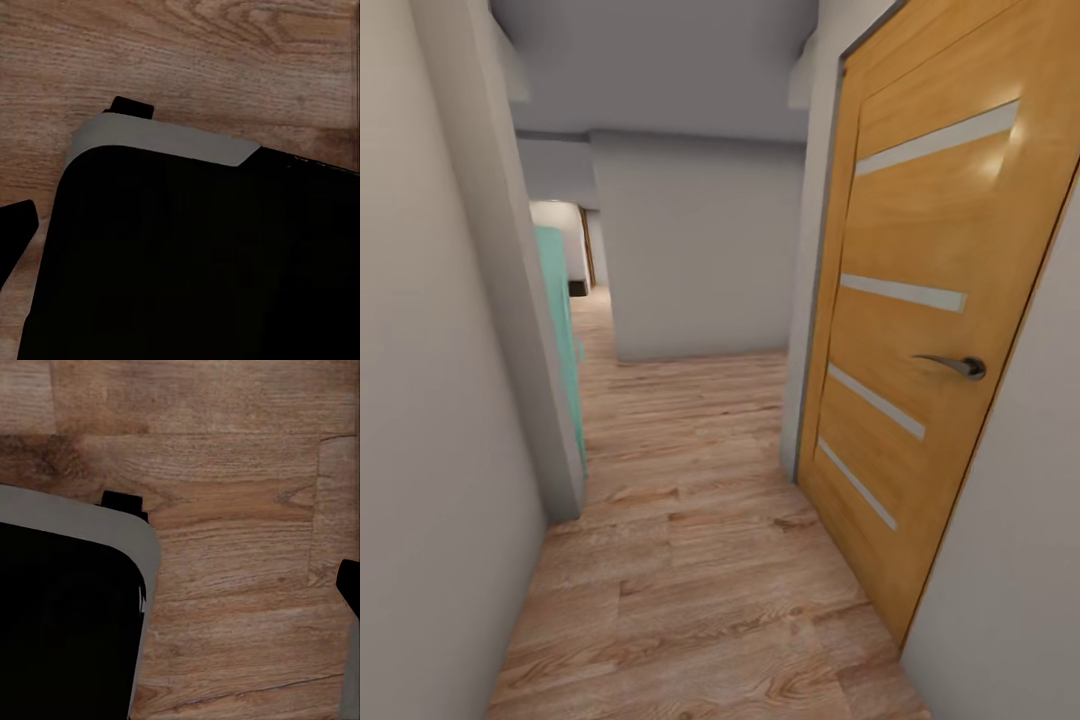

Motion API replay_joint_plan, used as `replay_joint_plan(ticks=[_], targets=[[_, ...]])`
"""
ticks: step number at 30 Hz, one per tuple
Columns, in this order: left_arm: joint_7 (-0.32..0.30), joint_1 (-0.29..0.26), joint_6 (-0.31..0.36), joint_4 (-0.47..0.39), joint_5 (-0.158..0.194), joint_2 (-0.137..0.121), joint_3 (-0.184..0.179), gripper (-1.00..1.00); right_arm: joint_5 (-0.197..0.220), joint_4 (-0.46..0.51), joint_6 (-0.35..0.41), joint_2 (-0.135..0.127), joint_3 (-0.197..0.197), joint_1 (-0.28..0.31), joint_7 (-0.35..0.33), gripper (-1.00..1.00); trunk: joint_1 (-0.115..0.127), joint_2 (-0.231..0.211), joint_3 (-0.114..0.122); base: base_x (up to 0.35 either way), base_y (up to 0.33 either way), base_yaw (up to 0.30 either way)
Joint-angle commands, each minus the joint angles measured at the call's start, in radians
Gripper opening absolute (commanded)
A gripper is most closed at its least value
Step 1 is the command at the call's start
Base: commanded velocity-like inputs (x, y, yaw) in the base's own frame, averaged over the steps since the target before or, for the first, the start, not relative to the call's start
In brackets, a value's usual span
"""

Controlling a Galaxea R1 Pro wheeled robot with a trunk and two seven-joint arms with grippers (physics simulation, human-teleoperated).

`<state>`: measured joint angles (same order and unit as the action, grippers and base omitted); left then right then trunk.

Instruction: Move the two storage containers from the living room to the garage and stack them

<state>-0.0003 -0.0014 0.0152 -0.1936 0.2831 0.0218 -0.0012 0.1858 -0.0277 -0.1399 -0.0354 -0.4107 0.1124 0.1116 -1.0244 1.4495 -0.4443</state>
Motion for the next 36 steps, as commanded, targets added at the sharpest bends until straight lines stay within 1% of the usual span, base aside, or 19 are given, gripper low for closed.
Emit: replay_joint_plan(ticks=[1,9,20,36], targets=[[0.0,0.0,0.002,-0.001,0.007,0.0,0.0,1.0,0.009,-0.003,-0.005,0.001,-0.009,0.001,0.0,1.0,-0.001,0.0,-0.001,0.326,0.0,0.0],[0.0,0.0,0.002,-0.006,0.007,-0.005,-0.002,1.0,0.004,-0.003,-0.009,0.003,-0.01,0.001,0.0,1.0,-0.001,0.0,-0.001,0.326,0.0,0.01],[0.0,0.0,0.001,-0.006,0.007,-0.004,-0.001,1.0,0.004,-0.003,-0.009,0.001,-0.015,0.001,0.0,1.0,-0.001,0.0,-0.001,0.326,0.0,0.203],[-0.001,0.0,-0.002,-0.005,0.008,0.001,-0.002,1.0,-0.002,-0.002,-0.014,0.0,-0.019,0.001,-0.001,1.0,-0.001,0.0,-0.001,0.327,0.0,0.013]])
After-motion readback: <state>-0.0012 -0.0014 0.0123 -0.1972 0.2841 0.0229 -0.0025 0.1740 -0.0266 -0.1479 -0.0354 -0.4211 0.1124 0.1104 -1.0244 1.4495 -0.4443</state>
